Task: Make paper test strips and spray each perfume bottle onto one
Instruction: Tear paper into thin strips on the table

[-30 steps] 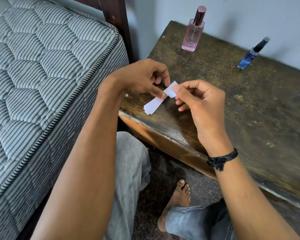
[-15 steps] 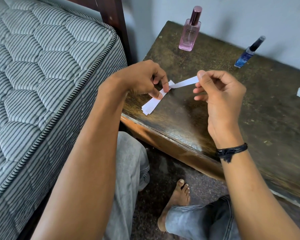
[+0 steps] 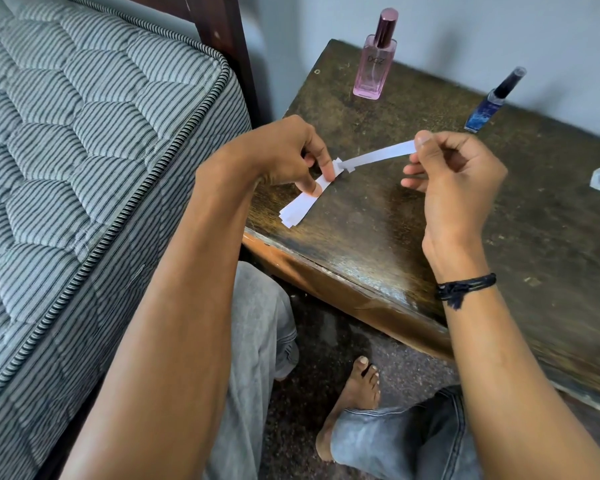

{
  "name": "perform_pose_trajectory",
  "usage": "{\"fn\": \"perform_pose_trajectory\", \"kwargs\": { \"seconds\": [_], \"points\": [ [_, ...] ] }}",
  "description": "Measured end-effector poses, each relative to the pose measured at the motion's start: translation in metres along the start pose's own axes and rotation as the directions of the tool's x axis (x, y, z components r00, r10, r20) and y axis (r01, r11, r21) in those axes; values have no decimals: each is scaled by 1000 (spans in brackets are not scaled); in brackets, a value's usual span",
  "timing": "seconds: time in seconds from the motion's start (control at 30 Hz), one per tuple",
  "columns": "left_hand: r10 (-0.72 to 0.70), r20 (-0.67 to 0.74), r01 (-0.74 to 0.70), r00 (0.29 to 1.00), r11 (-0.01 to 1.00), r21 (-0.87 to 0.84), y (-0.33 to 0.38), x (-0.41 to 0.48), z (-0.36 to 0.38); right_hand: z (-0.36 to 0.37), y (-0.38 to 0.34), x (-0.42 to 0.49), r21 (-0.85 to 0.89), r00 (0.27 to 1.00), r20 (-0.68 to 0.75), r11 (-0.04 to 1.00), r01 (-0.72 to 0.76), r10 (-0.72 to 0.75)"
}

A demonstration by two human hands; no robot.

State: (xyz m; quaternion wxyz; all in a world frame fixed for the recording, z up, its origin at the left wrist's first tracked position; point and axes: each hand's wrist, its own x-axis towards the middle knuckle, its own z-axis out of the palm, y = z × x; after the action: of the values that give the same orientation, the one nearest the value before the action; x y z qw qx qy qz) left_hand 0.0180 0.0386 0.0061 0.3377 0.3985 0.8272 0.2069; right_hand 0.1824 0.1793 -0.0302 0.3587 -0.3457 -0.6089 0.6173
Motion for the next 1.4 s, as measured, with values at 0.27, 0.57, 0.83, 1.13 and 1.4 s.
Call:
{"fn": "perform_pose_trajectory", "kwargs": {
  "seconds": [0.27, 0.57, 0.83, 1.13, 1.4],
  "points": [
    [-15, 8, 15, 1000, 1000, 1, 1, 1, 1, 1, 2, 0, -8, 999, -37, 999, 33, -34],
    [-34, 13, 34, 999, 999, 1, 2, 1, 0, -5, -3, 6, 41, 971, -235, 998, 51, -40],
    [-4, 13, 4, 1000, 1000, 7, 0, 0, 1, 0, -5, -7, 28, 991, -100, 996, 89, -86],
    [59, 26, -58, 998, 997, -53, -6, -4, -3, -6, -14, -7, 178, 998, -62, 984, 16, -5],
    [76, -30, -82, 997, 964, -252, -10, -9, -7, -17, -26, -8, 158, 995, -10, 983, 97, -97]
  ]
}}
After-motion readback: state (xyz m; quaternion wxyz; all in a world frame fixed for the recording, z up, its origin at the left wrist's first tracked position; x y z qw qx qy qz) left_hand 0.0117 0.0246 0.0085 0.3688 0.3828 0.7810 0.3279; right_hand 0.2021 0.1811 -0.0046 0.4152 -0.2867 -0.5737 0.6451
